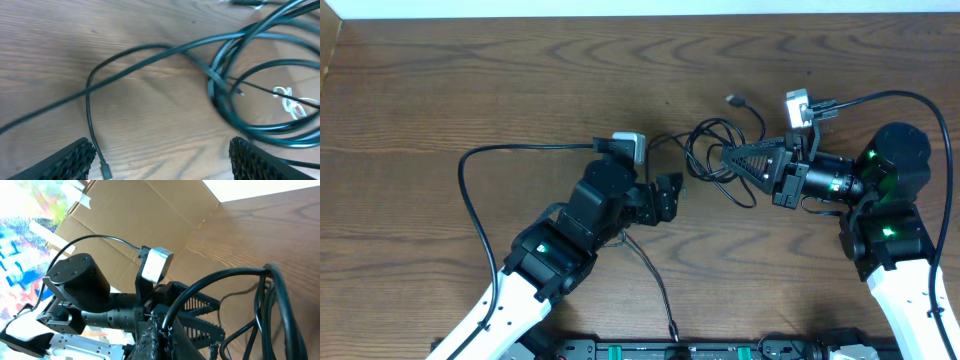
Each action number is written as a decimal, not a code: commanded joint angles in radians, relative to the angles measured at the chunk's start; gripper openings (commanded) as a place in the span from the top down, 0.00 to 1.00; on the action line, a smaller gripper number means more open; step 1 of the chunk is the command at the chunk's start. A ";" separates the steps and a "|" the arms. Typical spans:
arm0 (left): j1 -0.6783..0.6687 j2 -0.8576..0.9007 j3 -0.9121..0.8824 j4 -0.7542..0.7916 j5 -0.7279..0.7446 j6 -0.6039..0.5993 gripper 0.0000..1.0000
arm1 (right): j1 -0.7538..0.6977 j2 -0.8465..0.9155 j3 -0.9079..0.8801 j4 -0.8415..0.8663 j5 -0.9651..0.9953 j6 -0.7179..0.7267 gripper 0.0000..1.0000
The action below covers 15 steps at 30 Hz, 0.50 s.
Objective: Untangle cables
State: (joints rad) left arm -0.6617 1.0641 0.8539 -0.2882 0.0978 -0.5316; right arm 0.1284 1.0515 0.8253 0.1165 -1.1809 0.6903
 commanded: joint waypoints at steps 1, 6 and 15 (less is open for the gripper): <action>0.005 -0.006 0.007 0.010 0.056 -0.061 0.14 | -0.003 -0.006 0.011 0.002 -0.016 0.018 0.99; 0.004 -0.006 0.007 0.016 0.058 -0.168 0.14 | -0.003 -0.006 0.011 0.002 -0.011 0.021 0.99; -0.002 0.005 0.003 -0.016 0.179 -0.198 0.14 | -0.003 -0.006 0.011 -0.004 0.046 0.063 0.98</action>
State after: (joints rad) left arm -0.6621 1.0641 0.8539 -0.3046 0.2325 -0.6903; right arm 0.1284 1.0515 0.8253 0.1089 -1.1500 0.7349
